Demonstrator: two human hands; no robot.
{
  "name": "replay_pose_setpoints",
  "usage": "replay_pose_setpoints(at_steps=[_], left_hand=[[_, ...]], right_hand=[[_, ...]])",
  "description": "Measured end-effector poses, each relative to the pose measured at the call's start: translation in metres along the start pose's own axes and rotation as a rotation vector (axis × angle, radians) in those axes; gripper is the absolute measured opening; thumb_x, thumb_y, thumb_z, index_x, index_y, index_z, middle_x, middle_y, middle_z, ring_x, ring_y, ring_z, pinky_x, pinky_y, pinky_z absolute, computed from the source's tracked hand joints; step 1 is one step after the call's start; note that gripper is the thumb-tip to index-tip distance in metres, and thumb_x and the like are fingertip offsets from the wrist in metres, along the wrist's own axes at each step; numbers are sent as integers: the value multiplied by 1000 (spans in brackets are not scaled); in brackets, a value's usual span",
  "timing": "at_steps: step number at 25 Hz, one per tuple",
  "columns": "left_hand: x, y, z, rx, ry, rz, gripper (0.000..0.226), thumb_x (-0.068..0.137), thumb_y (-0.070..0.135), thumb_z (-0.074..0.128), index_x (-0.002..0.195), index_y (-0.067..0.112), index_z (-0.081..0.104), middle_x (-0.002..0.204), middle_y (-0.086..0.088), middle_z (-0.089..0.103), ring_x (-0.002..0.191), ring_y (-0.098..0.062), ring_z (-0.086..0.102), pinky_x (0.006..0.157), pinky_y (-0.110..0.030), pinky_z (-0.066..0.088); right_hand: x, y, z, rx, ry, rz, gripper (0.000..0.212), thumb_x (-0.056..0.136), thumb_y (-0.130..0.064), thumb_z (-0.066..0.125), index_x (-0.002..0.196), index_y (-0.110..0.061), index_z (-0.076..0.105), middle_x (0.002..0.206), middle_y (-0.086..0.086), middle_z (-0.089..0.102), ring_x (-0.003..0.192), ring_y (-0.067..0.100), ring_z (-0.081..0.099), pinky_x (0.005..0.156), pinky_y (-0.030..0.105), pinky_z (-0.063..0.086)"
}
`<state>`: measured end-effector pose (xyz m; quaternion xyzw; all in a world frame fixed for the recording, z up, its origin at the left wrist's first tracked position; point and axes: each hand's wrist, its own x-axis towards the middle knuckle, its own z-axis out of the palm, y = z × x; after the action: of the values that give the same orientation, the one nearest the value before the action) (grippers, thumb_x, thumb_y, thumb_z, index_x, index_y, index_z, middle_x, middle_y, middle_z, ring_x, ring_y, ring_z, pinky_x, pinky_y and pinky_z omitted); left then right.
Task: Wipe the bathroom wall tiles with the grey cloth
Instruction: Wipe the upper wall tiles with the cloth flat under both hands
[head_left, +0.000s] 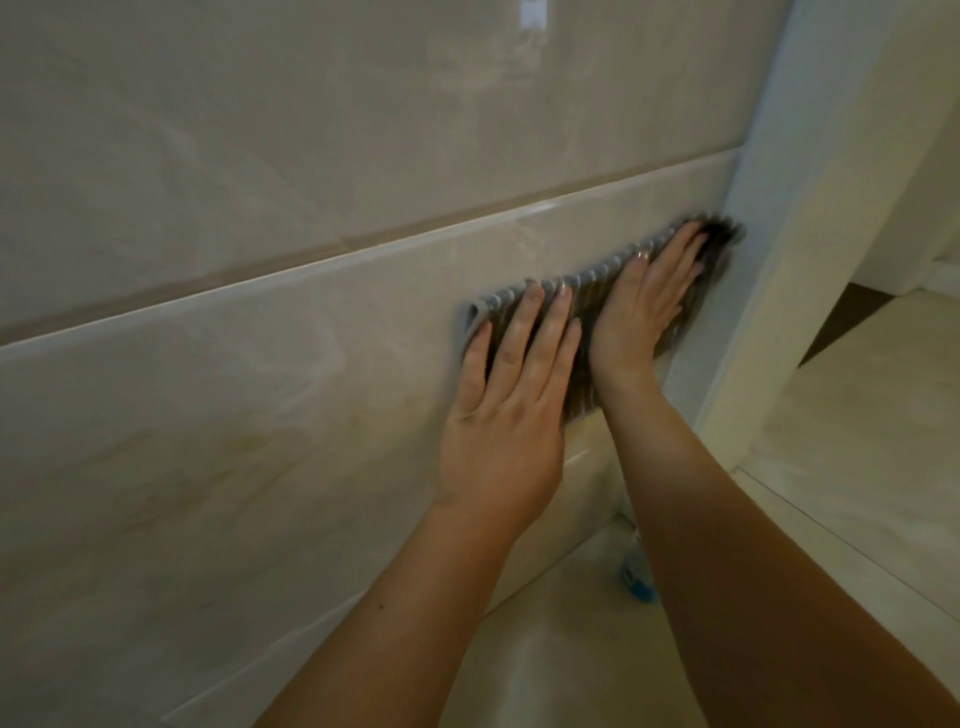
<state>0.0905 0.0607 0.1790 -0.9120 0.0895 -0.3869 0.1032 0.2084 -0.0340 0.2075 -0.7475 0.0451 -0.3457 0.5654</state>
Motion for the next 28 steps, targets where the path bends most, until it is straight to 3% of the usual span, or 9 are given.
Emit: replay_pose_setpoints(at_steps=[2,6,10,13,16,19,28], left_hand=[[-22,7,18,5,-76,37,72,92,26,50,157,12,22,166,-7,8,153,-24,-6,120,-46,-19],[-60,19,28,0,-183,67,67,86,22,43,151,8,37,163,-9,18,153,-26,5,122,-46,-14],[-21,4,2,-15,-27,-32,69,89,29,49,153,10,32,164,-8,19,153,-24,8,122,-45,-12],[-17,-17,-9,55,-38,40,72,91,28,49,156,11,24,166,-6,14,153,-22,5,122,-43,-15],[-50,-35,-12,63,-130,71,72,94,32,50,157,13,22,166,-3,12,153,-19,5,122,-42,-15],[-77,-61,-25,146,-114,79,67,99,43,43,157,15,24,165,-2,14,153,-18,8,123,-41,-10],[-143,-162,-96,324,-36,30,58,104,49,35,156,22,30,165,-2,15,153,-18,11,124,-39,0]], right_hand=[[-19,33,1,6,-40,102,69,93,-41,14,153,-9,3,162,11,-3,150,25,-5,118,32,-7],[-58,70,-3,-4,-150,289,55,106,-26,21,152,-8,-2,162,11,-8,150,22,-6,116,27,-9],[-18,17,-4,11,-94,64,54,106,-27,21,154,-13,-1,162,8,-7,149,22,-9,116,31,-9],[-15,-2,4,-7,32,10,58,101,-34,16,154,-11,7,162,10,1,149,27,-3,118,36,-3],[-53,6,16,4,70,20,62,97,-34,16,153,-8,11,162,14,6,149,32,2,119,41,1],[-87,-9,29,-1,84,-12,63,98,-39,15,153,-7,13,161,15,9,149,34,4,118,45,5],[-181,-100,51,-76,59,-374,60,102,-36,14,150,0,22,156,24,21,145,44,13,116,59,11]])
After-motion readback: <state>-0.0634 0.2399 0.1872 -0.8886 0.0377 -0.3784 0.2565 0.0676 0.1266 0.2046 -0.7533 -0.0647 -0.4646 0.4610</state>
